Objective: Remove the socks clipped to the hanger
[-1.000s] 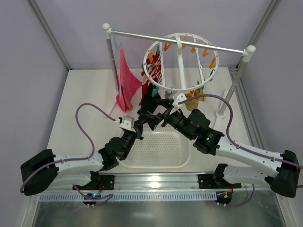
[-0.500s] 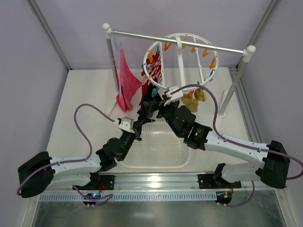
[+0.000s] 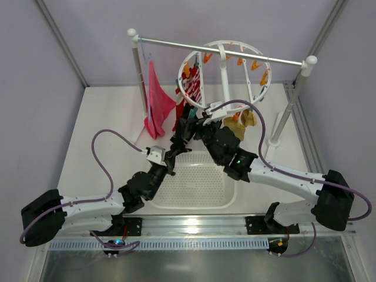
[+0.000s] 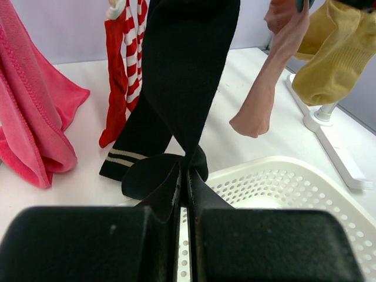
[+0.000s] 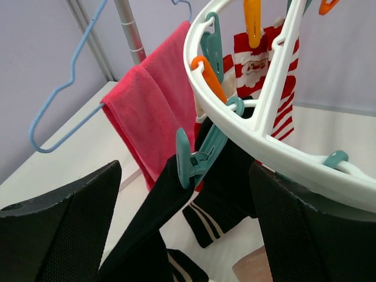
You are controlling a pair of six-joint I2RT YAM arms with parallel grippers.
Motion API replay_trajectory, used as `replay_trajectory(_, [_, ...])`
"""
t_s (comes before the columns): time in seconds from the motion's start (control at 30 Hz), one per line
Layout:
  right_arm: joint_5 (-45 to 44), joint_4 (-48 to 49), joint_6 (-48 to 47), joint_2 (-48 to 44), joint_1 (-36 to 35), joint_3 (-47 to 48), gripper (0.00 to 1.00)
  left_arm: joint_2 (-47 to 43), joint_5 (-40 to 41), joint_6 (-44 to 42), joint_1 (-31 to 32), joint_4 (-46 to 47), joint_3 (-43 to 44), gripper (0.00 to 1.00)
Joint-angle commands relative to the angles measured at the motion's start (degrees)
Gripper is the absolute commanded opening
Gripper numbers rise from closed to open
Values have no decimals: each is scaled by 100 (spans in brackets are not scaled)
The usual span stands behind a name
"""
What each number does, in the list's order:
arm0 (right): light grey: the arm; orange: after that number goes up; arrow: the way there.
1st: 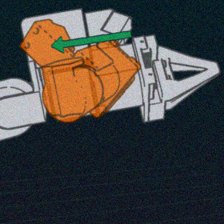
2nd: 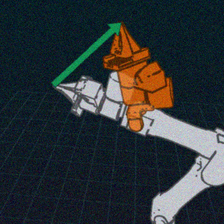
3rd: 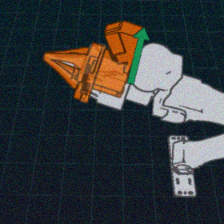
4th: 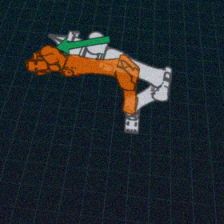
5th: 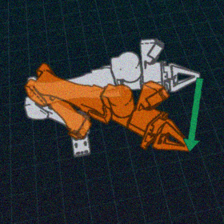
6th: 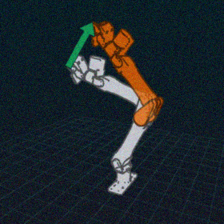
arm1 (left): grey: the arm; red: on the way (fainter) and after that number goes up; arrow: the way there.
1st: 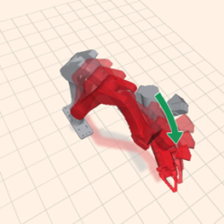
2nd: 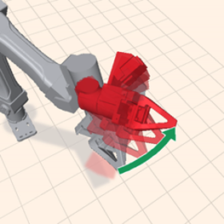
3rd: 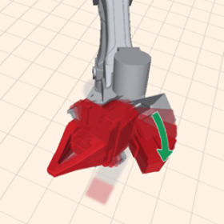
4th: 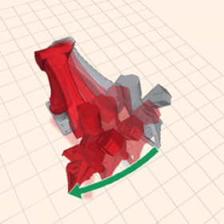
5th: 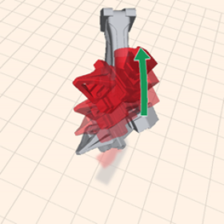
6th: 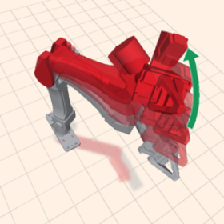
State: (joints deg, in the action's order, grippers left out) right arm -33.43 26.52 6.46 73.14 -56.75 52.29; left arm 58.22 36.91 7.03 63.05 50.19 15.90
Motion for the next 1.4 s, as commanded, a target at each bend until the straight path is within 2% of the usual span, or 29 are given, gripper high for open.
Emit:
replay_trajectory(0.0, [257,274,127,165,234,264,88,-91,54,-44,24,105,-34,0])
replay_trajectory(0.3, [653,907,-83,183,402,18,82,-135,98,-52,32,96,-52,0])
replay_trajectory(0.5, [671,1004,-154,253,402,44,68,-126,106,-52,32,105,-52,0])
replay_trajectory(0.6, [610,978,-180,297,402,88,56,-144,106,-44,32,87,-61,0])
replay_trajectory(0.63, [584,960,-180,349,402,123,49,-170,106,-52,32,78,-61,0])
replay_trajectory(0.9, [399,898,-277,639,411,343,46,-346,80,-17,32,-27,-114,0])
replay_trajectory(0.97, [381,986,-294,675,410,326,33,-407,71,-26,32,-45,-149,0])
replay_trajectory(1.0, [355,1012,-294,675,411,299,17,-425,80,-26,32,-45,-149,0])
replay_trajectory(1.1, [311,1188,-338,675,411,212,4,-478,89,-26,32,-62,-184,0])
replay_trajectory(1.37, [311,1496,-382,649,402,53,4,-513,133,-35,24,-106,-193,0])
